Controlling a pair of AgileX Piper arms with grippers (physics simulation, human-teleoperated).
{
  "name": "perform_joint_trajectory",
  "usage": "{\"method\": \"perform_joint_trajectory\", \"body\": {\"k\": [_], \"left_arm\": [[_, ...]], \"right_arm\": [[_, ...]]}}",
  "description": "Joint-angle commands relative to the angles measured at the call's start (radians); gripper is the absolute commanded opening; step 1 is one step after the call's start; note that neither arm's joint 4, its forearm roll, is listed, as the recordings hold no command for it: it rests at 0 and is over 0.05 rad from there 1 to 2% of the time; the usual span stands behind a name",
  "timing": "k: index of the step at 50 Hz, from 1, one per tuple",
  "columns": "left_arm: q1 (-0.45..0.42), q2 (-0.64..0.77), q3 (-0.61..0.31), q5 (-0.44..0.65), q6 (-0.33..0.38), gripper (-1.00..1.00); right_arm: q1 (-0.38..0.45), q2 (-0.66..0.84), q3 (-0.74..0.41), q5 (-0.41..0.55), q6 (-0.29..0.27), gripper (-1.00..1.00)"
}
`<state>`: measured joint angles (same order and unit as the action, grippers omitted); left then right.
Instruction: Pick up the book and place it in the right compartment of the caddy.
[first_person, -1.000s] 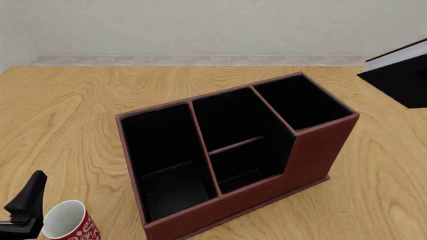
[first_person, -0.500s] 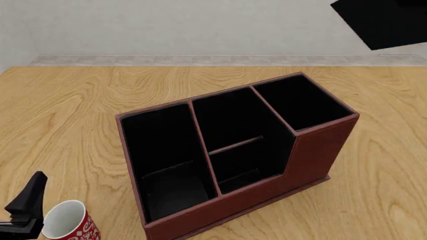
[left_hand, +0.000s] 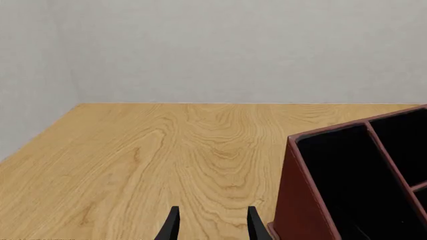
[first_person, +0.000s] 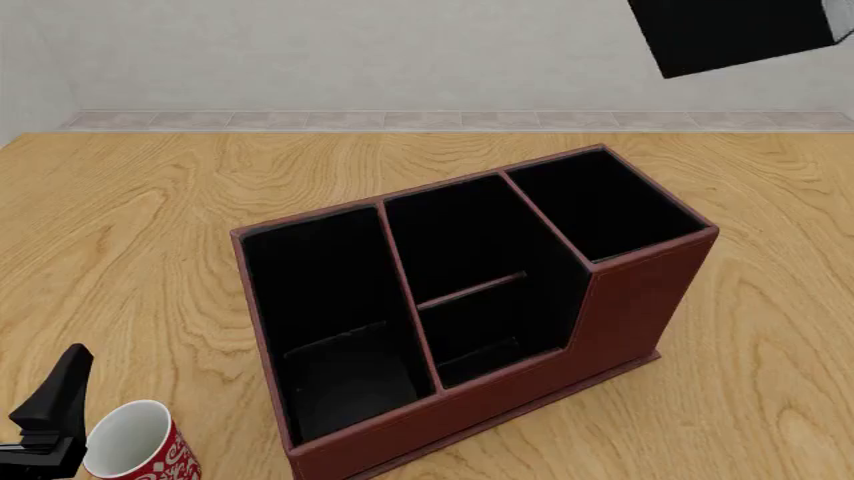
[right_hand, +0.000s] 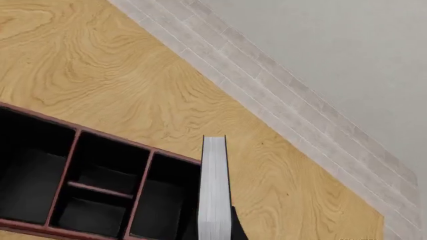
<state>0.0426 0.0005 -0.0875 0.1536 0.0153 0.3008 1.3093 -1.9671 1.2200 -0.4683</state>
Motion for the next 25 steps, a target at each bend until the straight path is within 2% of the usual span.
{"method": "perform_joint_trajectory", "body": {"k": [1, 2, 5, 7, 12, 25], "left_arm": [[0.002, 0.000, 0.007, -0.002, -0.004, 1.00], [0.002, 0.000, 0.009, -0.002, -0.003, 1.00], [0.007, 0.000, 0.012, -0.004, -0.005, 1.00], [0.007, 0.000, 0.015, -0.005, -0.002, 1.00], [0.008, 0.000, 0.014, -0.003, -0.004, 1.00], [0.007, 0.000, 0.015, 0.000, 0.000, 1.00]], "right_arm": [[0.033, 0.028, -0.037, 0.000, 0.169, -1.00], [0.025, 0.031, -0.040, 0.000, 0.190, -1.00], [0.008, 0.035, -0.028, 0.000, 0.204, -1.00], [0.007, 0.041, -0.029, 0.000, 0.240, -1.00], [-0.009, 0.050, -0.007, 0.000, 0.258, -1.00], [-0.023, 0.070, 0.033, 0.000, 0.253, -1.00]]}}
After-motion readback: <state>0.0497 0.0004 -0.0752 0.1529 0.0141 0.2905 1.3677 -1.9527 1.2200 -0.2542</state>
